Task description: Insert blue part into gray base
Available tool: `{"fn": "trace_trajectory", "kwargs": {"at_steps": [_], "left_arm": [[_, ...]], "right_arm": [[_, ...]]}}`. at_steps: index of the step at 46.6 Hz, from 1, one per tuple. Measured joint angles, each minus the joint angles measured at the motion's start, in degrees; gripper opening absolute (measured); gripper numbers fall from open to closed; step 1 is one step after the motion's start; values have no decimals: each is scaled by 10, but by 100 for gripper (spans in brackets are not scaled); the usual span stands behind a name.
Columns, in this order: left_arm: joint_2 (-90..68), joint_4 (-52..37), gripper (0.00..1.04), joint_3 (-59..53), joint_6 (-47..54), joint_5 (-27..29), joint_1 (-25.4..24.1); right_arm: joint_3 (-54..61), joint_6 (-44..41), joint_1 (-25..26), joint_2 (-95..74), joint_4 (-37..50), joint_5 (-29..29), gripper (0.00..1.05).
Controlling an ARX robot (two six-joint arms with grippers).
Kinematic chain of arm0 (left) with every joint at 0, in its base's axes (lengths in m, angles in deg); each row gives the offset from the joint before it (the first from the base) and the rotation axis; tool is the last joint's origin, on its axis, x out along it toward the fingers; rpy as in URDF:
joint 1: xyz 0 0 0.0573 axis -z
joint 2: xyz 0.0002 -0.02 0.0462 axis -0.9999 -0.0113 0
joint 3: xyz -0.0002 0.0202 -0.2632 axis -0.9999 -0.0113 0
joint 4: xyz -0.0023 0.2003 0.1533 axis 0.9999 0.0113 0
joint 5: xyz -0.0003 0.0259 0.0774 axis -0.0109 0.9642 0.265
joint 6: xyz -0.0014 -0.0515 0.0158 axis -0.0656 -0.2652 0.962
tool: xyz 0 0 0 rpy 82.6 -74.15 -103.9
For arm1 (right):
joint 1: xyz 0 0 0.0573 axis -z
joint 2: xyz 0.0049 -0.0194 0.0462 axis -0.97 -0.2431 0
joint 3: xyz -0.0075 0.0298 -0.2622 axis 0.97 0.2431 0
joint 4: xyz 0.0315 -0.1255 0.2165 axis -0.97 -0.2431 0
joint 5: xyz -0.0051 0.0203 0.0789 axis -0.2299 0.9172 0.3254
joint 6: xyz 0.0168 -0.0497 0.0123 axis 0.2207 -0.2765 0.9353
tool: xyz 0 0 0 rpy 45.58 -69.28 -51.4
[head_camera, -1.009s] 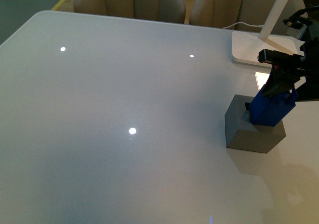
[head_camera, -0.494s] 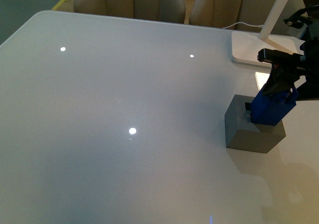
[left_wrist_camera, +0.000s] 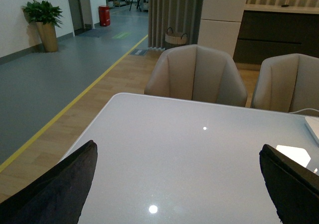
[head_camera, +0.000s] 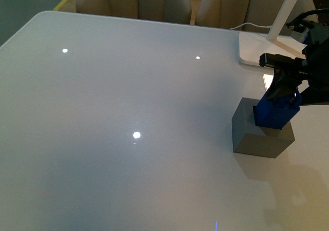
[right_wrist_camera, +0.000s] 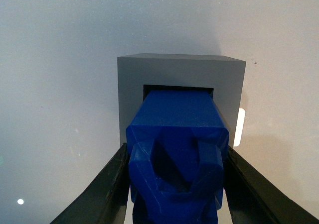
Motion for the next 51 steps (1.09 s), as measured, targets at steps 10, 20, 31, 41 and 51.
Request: {"fn": "trace_trajectory", "kwargs": {"at_steps": [10,20,31,41,51], "left_arm": [[0,0,97,0,0,0,0],[0,0,97,0,0,0,0],[0,0,97,0,0,0,0],[0,0,97,0,0,0,0],[0,0,97,0,0,0,0]], "right_arm": [[0,-1,0,-1,2,4,69],[8,0,4,12,14,22,97],[95,-22,30,143,122,16,96],[297,-88,50,290,529,-41,77],[468,-120,74,368,795,-14,37]]}}
